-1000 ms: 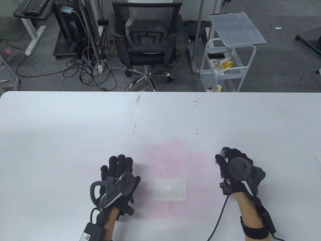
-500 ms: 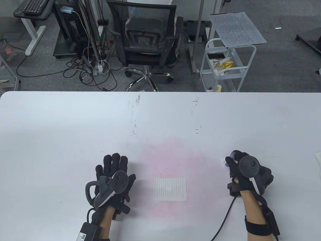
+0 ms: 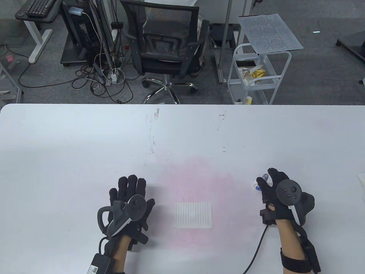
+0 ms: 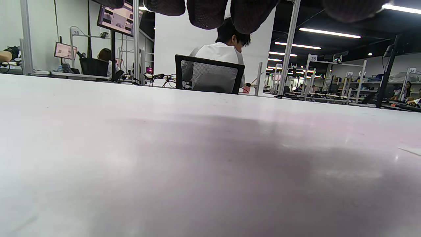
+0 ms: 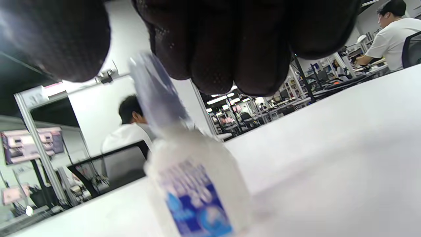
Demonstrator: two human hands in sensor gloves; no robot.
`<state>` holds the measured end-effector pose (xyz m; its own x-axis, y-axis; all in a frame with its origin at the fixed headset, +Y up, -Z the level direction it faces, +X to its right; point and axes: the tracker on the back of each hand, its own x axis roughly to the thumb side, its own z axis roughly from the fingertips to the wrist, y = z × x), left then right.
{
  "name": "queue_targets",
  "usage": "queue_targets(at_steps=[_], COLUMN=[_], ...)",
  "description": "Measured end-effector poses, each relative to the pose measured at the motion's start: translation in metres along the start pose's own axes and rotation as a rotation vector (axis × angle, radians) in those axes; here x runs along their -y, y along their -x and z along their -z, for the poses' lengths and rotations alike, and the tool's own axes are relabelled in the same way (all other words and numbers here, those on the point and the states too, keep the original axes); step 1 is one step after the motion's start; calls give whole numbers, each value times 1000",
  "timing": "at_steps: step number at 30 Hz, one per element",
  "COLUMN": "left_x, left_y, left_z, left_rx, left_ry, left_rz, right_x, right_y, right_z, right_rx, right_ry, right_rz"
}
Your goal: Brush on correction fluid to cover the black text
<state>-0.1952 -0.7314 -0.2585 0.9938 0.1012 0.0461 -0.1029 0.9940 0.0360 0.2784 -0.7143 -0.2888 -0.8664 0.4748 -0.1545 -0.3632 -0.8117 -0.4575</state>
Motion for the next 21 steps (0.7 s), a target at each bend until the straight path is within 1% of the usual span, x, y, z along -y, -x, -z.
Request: queue_targets(at_steps=[4, 5, 8, 10, 12, 14, 16, 18, 20, 21], left_x=[0, -1, 0, 0, 0, 0, 0, 1, 2, 2], left_y=[-3, -4, -6, -8, -9, -10, -11, -13, -15, -16], left_z=[0, 0, -1, -1, -2, -2, -3, -4, -5, -5], left_rx=[11, 14, 22, 27, 29, 33, 37, 43, 49, 52], left_ry=[-5, -6, -7, -7, -11, -13, -13, -11, -8, -5], left_rz=[-1, 0, -3, 1, 1, -1, 1, 7, 15, 18], right_x=[18, 25, 36, 40, 40, 35, 25, 11, -6, -13], right_y=[-12, -18, -35, -50, -62, -74, -84, -89, -90, -90], right_z=[-8, -13, -26, -36, -45, -53, -60, -64, -68, -68], right_rx=[58, 93, 184, 263, 319, 372, 411, 419, 406, 402], right_ry=[60, 82, 119, 139, 135, 110, 58, -31, -148, -182], right_rz=[53, 58, 43, 18, -5, -43, -92, -158, -209, -217])
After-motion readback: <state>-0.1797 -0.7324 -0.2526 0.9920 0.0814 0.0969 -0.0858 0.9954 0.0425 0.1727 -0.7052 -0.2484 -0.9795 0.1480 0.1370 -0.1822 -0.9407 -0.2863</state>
